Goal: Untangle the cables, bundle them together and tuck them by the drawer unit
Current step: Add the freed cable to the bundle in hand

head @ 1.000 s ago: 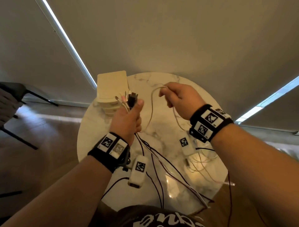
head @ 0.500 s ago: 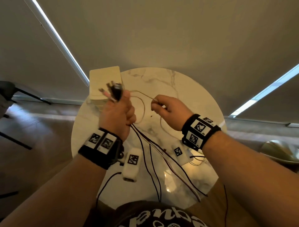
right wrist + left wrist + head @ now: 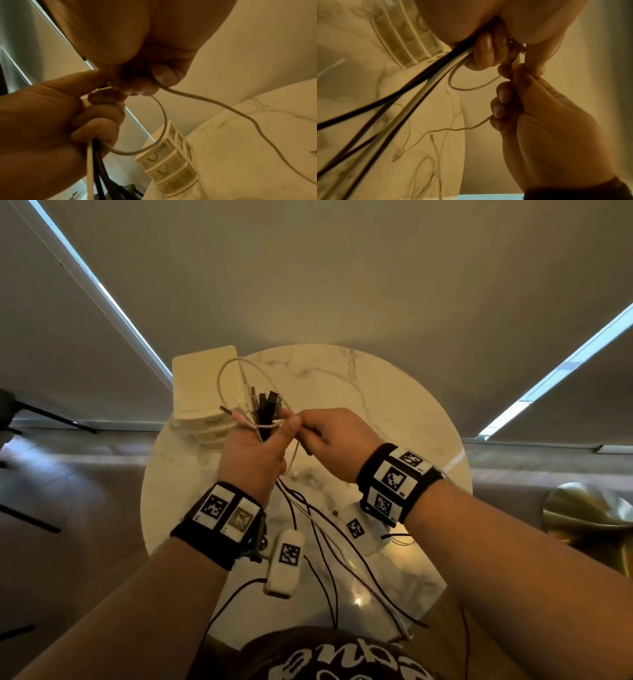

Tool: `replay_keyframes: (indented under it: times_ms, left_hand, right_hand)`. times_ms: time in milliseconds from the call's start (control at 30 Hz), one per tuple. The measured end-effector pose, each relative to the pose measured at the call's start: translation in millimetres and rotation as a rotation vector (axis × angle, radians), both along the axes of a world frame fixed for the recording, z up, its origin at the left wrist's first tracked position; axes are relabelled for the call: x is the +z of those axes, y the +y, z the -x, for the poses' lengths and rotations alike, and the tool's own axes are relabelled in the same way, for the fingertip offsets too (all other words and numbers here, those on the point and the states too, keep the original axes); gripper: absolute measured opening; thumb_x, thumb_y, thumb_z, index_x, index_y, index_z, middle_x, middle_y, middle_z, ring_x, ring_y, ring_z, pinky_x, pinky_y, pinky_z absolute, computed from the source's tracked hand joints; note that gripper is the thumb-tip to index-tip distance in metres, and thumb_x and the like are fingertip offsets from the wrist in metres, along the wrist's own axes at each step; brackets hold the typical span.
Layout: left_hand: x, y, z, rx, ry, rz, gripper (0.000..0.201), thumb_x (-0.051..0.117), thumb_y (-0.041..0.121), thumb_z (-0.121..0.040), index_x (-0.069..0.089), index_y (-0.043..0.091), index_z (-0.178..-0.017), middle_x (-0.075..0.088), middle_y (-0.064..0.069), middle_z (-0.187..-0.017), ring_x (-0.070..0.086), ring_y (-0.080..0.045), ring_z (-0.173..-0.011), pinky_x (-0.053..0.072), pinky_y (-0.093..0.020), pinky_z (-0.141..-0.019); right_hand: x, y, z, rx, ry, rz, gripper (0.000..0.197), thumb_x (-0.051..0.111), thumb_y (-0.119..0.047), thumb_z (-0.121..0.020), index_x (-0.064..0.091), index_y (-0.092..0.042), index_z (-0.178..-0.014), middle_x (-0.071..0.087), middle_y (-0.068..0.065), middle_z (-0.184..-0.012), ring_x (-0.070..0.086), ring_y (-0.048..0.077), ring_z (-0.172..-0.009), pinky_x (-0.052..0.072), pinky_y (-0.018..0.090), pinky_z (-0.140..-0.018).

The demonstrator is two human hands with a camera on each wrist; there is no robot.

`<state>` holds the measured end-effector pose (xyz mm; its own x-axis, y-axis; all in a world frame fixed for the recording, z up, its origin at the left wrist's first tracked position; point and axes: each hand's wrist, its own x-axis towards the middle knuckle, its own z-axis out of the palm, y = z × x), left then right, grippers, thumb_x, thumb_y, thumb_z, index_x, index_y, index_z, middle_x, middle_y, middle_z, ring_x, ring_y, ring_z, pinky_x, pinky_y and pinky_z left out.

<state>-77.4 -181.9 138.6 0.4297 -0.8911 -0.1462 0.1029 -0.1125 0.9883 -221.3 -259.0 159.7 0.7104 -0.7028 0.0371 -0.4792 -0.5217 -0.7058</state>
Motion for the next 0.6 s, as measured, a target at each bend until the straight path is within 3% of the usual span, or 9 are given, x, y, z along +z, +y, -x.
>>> replay_keyframes:
  times_ms: [67,133,167,233,333,400,467,533,600]
  left_hand:
    - [1.2,1.4,0.6,-0.019,-0.149,-0.007,0.009,0.074,0.033,-0.091,0.073,0.024,-0.091,0.053,0.009,-0.049,0.043,-0.015,-0.043,0.039,-0.029,-0.050]
    - [3.1,3.3,1.6,-0.024,-0.212,0.003,0.006,0.071,0.029,-0.095,0.073,0.026,-0.090,0.057,0.006,-0.053,0.047,-0.016,-0.046,0.042,-0.030,-0.050]
    - [3.9,2.8,2.4,-0.013,-0.155,0.016,0.009,0.069,0.026,-0.097,0.072,0.024,-0.088,0.053,0.005,-0.055,0.044,-0.016,-0.047,0.040,-0.028,-0.048]
    - [8.5,-2.0,2.9,0.041,0.117,0.058,0.019,0.062,0.019,-0.102,0.060,0.019,-0.082,0.042,0.002,-0.059,0.034,-0.013,-0.048,0.032,-0.024,-0.042]
    - [17.2,-10.2,-11.4,0.194,0.464,0.091,0.026,0.054,0.020,-0.106,0.052,0.020,-0.080,0.041,0.006,-0.059,0.031,-0.007,-0.046,0.026,-0.019,-0.039]
    - [14.5,-8.9,-25.9,0.233,0.545,0.107,0.029,0.051,0.022,-0.107,0.052,0.021,-0.078,0.040,0.008,-0.059,0.029,-0.006,-0.045,0.022,-0.019,-0.041]
    - [8.2,-3.0,-35.4,0.229,0.563,0.100,0.030,0.050,0.024,-0.107,0.053,0.022,-0.077,0.038,0.009,-0.061,0.026,-0.006,-0.046,0.021,-0.020,-0.042]
    - [4.4,5.2,-37.2,0.199,0.586,0.086,0.030,0.049,0.025,-0.106,0.055,0.023,-0.077,0.037,0.009,-0.061,0.026,-0.005,-0.045,0.023,-0.019,-0.041]
    - [6.3,12.1,-34.2,0.146,0.633,0.076,0.028,0.046,0.026,-0.107,0.055,0.023,-0.080,0.036,0.011,-0.059,0.026,-0.004,-0.043,0.023,-0.017,-0.040]
  right_hand:
    - [-2.5,1.6,5.3,0.002,0.012,0.013,0.021,0.052,-0.029,-0.105,0.058,-0.026,-0.085,0.064,-0.004,-0.074,0.056,0.016,-0.067,0.045,0.033,-0.064]
    - [-8.2,5.4,10.2,0.005,-0.009,-0.005,0.016,0.056,-0.030,-0.103,0.065,-0.022,-0.092,0.068,-0.004,-0.079,0.061,0.016,-0.073,0.049,0.032,-0.067]
    - [-13.9,7.8,12.6,0.000,-0.008,-0.030,0.014,0.057,-0.031,-0.102,0.069,-0.023,-0.098,0.070,-0.006,-0.082,0.063,0.014,-0.076,0.050,0.029,-0.069]
    - [-34.0,12.1,20.1,-0.037,-0.006,-0.143,0.015,0.056,-0.030,-0.103,0.071,-0.028,-0.102,0.071,-0.009,-0.084,0.065,0.008,-0.079,0.051,0.023,-0.074]
    - [-72.7,19.7,44.6,-0.174,-0.037,-0.364,0.016,0.055,-0.031,-0.104,0.071,-0.033,-0.101,0.073,-0.008,-0.084,0.069,0.007,-0.080,0.058,0.032,-0.082]
    - [-96.3,22.7,72.1,-0.328,-0.143,-0.508,0.016,0.062,-0.039,-0.099,0.074,-0.030,-0.101,0.076,-0.008,-0.092,0.071,0.009,-0.087,0.060,0.038,-0.085]
    - [-116.0,20.5,103.9,-0.572,-0.193,-0.563,0.034,0.064,-0.057,-0.088,0.075,-0.030,-0.106,0.075,-0.009,-0.102,0.070,0.012,-0.096,0.060,0.043,-0.090]
    - [-139.4,12.3,134.7,-0.812,0.074,-0.469,0.052,0.064,-0.062,-0.081,0.068,-0.031,-0.123,0.070,-0.002,-0.118,0.067,0.020,-0.106,0.056,0.046,-0.096]
    - [-162.4,10.7,153.3,-0.958,0.476,-0.516,0.075,0.075,-0.053,-0.077,0.046,-0.026,-0.140,0.054,0.011,-0.136,0.060,0.033,-0.117,0.053,0.047,-0.099]
